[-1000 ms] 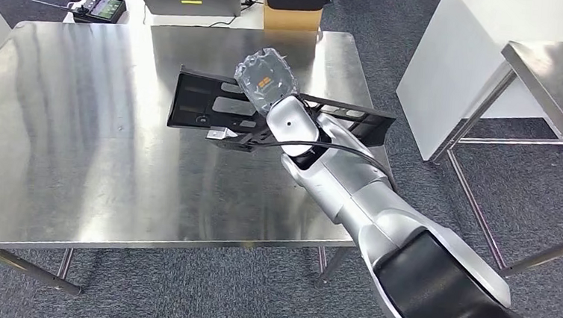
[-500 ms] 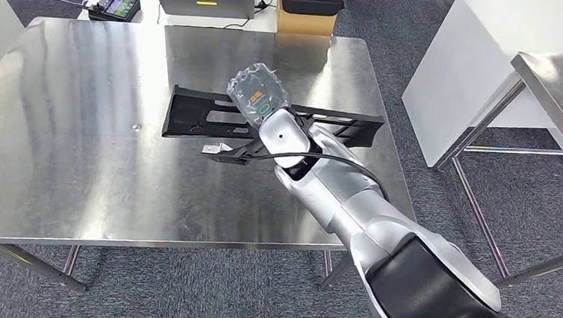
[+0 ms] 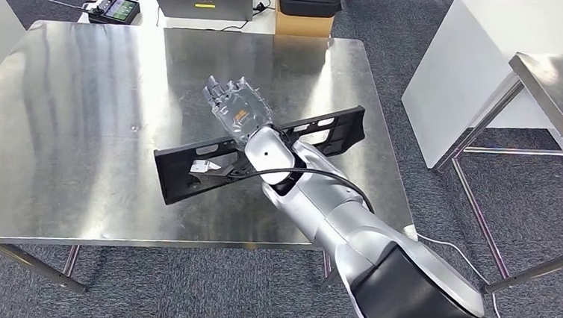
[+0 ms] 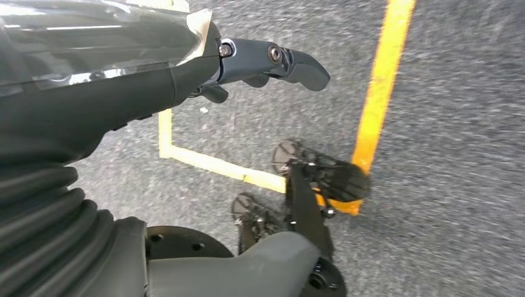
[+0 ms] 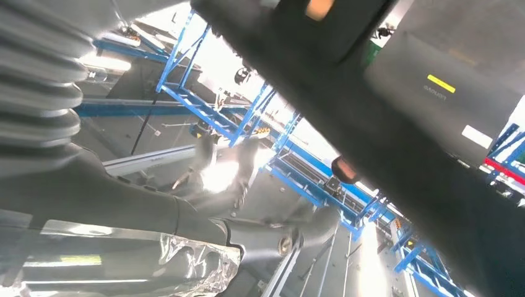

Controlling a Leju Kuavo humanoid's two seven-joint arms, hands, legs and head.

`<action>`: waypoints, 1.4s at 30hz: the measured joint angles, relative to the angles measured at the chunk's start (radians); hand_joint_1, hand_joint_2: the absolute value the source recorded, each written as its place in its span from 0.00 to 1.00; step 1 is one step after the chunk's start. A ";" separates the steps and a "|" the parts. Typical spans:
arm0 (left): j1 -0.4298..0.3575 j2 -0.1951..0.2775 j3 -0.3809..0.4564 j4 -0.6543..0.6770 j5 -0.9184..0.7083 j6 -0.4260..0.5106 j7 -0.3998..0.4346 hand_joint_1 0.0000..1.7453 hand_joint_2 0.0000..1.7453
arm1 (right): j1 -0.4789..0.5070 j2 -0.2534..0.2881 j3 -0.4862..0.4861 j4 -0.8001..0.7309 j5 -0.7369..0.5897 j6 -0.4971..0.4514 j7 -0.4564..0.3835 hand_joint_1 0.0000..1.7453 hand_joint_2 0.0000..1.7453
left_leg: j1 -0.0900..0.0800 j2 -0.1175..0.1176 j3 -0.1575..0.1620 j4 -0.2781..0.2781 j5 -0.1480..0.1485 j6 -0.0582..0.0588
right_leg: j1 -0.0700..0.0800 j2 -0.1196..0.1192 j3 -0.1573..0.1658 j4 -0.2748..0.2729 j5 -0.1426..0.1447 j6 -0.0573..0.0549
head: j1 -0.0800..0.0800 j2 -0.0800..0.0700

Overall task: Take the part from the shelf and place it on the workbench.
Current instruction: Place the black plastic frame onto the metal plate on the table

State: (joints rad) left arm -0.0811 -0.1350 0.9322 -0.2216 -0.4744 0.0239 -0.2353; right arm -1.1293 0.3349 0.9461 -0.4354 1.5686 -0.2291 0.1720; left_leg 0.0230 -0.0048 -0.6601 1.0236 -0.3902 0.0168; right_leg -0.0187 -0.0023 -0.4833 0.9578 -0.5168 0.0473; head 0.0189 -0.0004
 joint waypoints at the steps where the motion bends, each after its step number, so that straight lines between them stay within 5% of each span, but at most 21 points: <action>1: 0.000 0.000 0.000 0.000 -0.001 -0.002 0.009 0.00 0.00 | 0.003 0.000 0.001 0.003 0.000 -0.001 0.002 0.00 0.00 | 0.000 0.000 0.000 0.000 0.000 0.000 | 0.000 0.000 0.000 0.000 0.000 0.000 | 0.000 0.000; 13: 0.000 0.000 0.020 0.000 -0.003 -0.011 0.039 0.00 0.00 | 0.029 -0.008 0.001 0.028 0.000 0.016 -0.001 0.00 0.00 | 0.000 0.000 0.001 0.000 0.000 0.000 | 0.000 0.000 0.000 0.000 0.000 0.000 | 0.000 0.000; 20: 0.000 0.000 0.031 0.000 -0.008 -0.013 0.040 0.00 0.00 | 0.042 -0.022 -0.045 0.041 -0.001 0.134 0.002 0.00 0.00 | 0.000 0.000 0.001 0.000 0.000 0.000 | 0.000 0.000 0.000 0.000 0.000 0.000 | 0.000 0.000; 26: 0.000 0.001 0.038 0.000 -0.010 -0.014 0.040 0.00 0.00 | 0.043 -0.033 -0.069 0.050 -0.001 0.143 0.005 0.00 0.00 | 0.000 0.000 0.001 0.000 0.000 0.000 | 0.000 0.000 0.000 0.000 0.000 0.000 | 0.000 0.000; 30: 0.000 0.001 0.042 -0.001 -0.018 -0.016 0.039 0.00 0.00 | 0.043 -0.037 -0.081 0.053 -0.004 0.166 0.009 0.00 1.00 | 0.000 0.000 0.001 0.000 0.000 0.000 | 0.000 0.000 0.000 0.000 0.000 0.000 | 0.000 0.000; 42: 0.001 0.002 0.043 -0.003 -0.069 -0.026 0.026 0.00 0.00 | 0.054 -0.210 -0.239 0.066 0.000 0.210 0.138 0.00 1.00 | -0.003 0.000 0.002 0.000 0.001 0.001 | -0.001 0.000 0.002 0.000 0.001 0.002 | 0.000 0.000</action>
State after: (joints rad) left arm -0.0800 -0.1326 0.9754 -0.2243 -0.5436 -0.0018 -0.2098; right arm -1.0757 0.1251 0.7066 -0.3694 1.5682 -0.0191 0.3100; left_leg 0.0204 -0.0052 -0.6582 1.0238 -0.3891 0.0183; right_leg -0.0195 -0.0028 -0.4811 0.9581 -0.5155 0.0494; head 0.0191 -0.0004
